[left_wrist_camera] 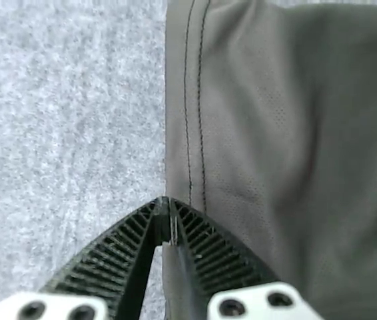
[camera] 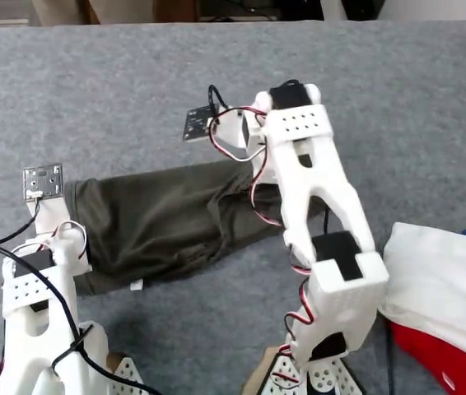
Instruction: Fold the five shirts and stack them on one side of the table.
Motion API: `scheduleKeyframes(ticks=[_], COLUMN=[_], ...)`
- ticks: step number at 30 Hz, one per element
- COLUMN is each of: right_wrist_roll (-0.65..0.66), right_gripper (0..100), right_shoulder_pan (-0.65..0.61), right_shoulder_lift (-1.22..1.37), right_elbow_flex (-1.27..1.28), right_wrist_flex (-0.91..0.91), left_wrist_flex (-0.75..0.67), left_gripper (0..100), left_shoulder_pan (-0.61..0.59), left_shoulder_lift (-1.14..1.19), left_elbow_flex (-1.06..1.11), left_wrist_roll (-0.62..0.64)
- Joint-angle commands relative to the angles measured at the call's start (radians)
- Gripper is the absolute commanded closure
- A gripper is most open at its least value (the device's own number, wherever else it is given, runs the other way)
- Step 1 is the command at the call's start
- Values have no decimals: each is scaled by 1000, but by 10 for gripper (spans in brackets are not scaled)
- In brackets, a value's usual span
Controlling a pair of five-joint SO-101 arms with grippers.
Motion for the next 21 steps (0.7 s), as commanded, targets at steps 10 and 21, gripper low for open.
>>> scheduleKeyframes(ticks=[10, 21], right_wrist_roll=[-81, -124], right_gripper=[966, 966], right_shoulder_pan=[33, 97], right_shoulder_lift=[-105, 242], right_elbow_flex=[400, 13], right_wrist_flex=[-391, -529], left_wrist_flex=[-18, -23], left_gripper=[981, 981], left_shoulder_pan=[3, 5], left_shoulder_lift=[-13, -13], left_elbow_flex=[-3, 0], left_wrist_roll=[9, 9])
